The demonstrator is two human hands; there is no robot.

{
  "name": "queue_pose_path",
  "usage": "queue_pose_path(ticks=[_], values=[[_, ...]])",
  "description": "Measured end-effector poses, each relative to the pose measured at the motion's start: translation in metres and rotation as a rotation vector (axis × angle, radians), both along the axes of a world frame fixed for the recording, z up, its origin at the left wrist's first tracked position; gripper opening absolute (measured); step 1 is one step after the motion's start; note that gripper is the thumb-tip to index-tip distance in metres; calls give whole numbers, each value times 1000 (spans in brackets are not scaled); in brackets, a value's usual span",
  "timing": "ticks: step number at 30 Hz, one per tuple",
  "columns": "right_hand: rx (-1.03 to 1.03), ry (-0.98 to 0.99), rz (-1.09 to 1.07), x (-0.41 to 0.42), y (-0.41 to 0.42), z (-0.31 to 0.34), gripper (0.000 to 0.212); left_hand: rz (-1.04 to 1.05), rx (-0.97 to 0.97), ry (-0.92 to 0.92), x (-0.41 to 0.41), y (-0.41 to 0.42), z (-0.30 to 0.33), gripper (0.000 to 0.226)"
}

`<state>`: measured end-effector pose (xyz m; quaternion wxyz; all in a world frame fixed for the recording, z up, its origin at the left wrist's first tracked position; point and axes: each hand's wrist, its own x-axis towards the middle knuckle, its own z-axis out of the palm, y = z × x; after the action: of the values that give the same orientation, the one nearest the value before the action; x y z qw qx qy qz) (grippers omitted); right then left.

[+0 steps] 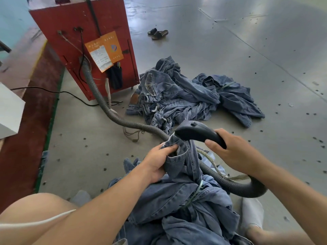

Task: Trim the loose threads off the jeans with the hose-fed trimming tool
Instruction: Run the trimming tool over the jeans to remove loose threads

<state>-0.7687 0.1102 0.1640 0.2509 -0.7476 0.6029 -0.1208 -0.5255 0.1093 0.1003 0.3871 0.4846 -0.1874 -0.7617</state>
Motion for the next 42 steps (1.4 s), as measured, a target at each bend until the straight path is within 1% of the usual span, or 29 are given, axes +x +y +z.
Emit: queue_pose_path(ticks=[3,5,6,9,11,13,15,17,18,19,20,22,24,26,28,30,32,34,35,36,37,40,42], values=[[10,-98,-82,-9,3,9,22,10,12,13,0,0,3,23],[44,-152,-97,-16,5,16,20,14,14,21,1,0,4,22],[69,-145,-85,-16,7,19,21,5,7,20,1,1,5,24],[68,15,-33,-4,7,17,34,-72,-54,8,0,4,7,27],[4,48,-104,6,2,14,34,-110,-80,16,0,6,9,24],[-40,-7,-230,6,-3,18,34,-94,-82,18,0,6,10,23],[-89,-75,-283,-5,-4,27,31,-26,-55,16,3,4,9,24],[-90,-174,-221,-18,0,37,25,32,-24,38,8,2,10,16],[-54,-208,-168,-22,5,41,22,41,-16,52,11,2,11,12],[3,-205,-115,-23,9,44,19,47,-12,67,12,2,11,13],[60,-153,-63,-23,13,45,17,54,-8,82,13,2,12,18],[143,51,27,-16,18,43,20,62,-9,105,12,4,12,29],[168,187,21,-6,16,36,28,34,-37,127,10,8,12,39],[138,227,-60,3,10,32,33,11,-87,146,8,11,12,47],[108,206,-141,3,3,32,35,6,-121,122,7,12,12,56],[84,155,-216,-3,-1,35,35,17,-106,99,5,14,13,61],[94,12,-284,-10,1,40,36,44,-27,137,4,14,13,53],[137,-148,-323,-15,4,43,41,38,62,207,2,15,13,34],[158,-184,-316,-15,7,45,43,25,96,224,0,15,12,25],[174,-187,-290,-14,11,47,44,19,113,227,-1,15,12,19],[188,-170,-249,-11,14,49,44,24,114,224,-2,14,12,18],[244,-61,-121,3,19,49,42,13,89,251,-5,14,16,26],[227,24,-113,13,13,43,45,-52,94,305,-6,15,17,34]])
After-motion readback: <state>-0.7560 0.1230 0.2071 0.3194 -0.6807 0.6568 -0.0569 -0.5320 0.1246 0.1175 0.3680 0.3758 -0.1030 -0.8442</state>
